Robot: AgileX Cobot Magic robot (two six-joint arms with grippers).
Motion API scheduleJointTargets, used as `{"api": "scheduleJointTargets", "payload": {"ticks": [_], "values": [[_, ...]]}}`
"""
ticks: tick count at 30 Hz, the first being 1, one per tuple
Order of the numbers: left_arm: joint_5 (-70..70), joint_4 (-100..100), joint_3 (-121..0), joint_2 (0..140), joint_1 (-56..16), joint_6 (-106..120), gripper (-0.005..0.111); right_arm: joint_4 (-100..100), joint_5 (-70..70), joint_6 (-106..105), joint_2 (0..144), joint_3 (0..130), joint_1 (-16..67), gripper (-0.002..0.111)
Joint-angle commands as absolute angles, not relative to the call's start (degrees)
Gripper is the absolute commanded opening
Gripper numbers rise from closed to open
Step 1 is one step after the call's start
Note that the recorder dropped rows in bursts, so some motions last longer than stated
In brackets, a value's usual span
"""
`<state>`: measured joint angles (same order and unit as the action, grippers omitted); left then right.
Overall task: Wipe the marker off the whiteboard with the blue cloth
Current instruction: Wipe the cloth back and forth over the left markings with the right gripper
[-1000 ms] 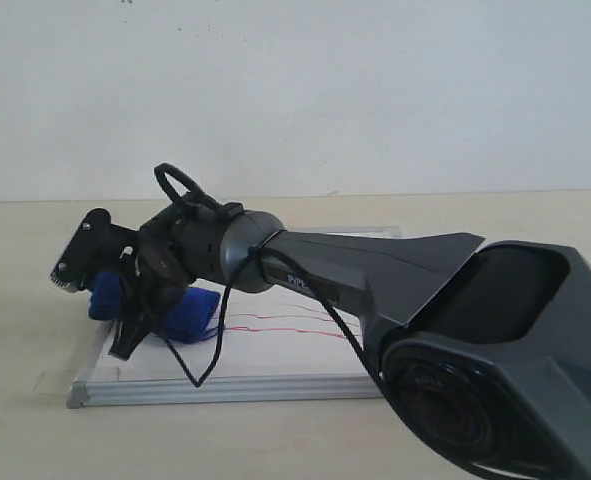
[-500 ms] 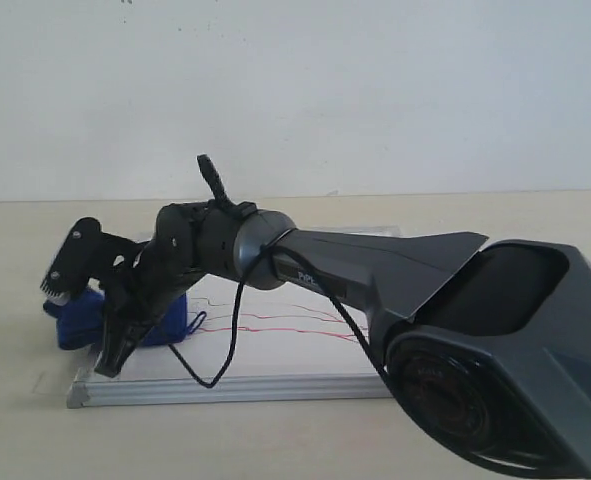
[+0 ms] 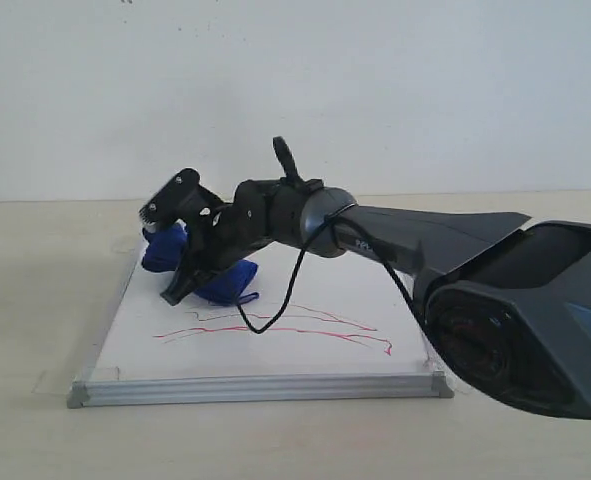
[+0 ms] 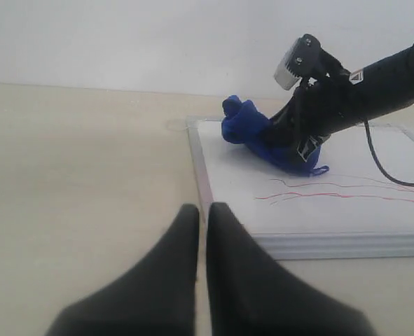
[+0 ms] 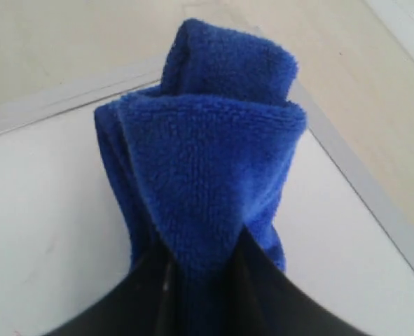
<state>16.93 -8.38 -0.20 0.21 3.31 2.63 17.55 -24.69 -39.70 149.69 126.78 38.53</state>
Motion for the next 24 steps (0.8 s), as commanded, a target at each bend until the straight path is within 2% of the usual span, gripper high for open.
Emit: {"api": "scheduleJointTargets", "payload": {"ticks": [1, 7, 17, 24], "values": [[16.89, -8.06, 0.0, 0.0, 3.45, 2.58, 0.004, 17.35, -28.16, -41.59, 150.22, 126.94, 41.96, 0.0], [16.89, -8.06, 0.0, 0.0, 3.45, 2.58, 0.004, 17.87, -32.2, -59.85, 150.45, 126.94, 49.61, 0.0], [16.89, -8.06, 0.0, 0.0, 3.45, 2.58, 0.004, 17.63, -22.2, -38.17, 150.45, 126.94, 40.35, 0.0], [16.89, -8.06, 0.0, 0.0, 3.45, 2.58, 0.004, 17.73, -30.49, -36.61, 150.45, 126.94, 41.38, 0.0]]}}
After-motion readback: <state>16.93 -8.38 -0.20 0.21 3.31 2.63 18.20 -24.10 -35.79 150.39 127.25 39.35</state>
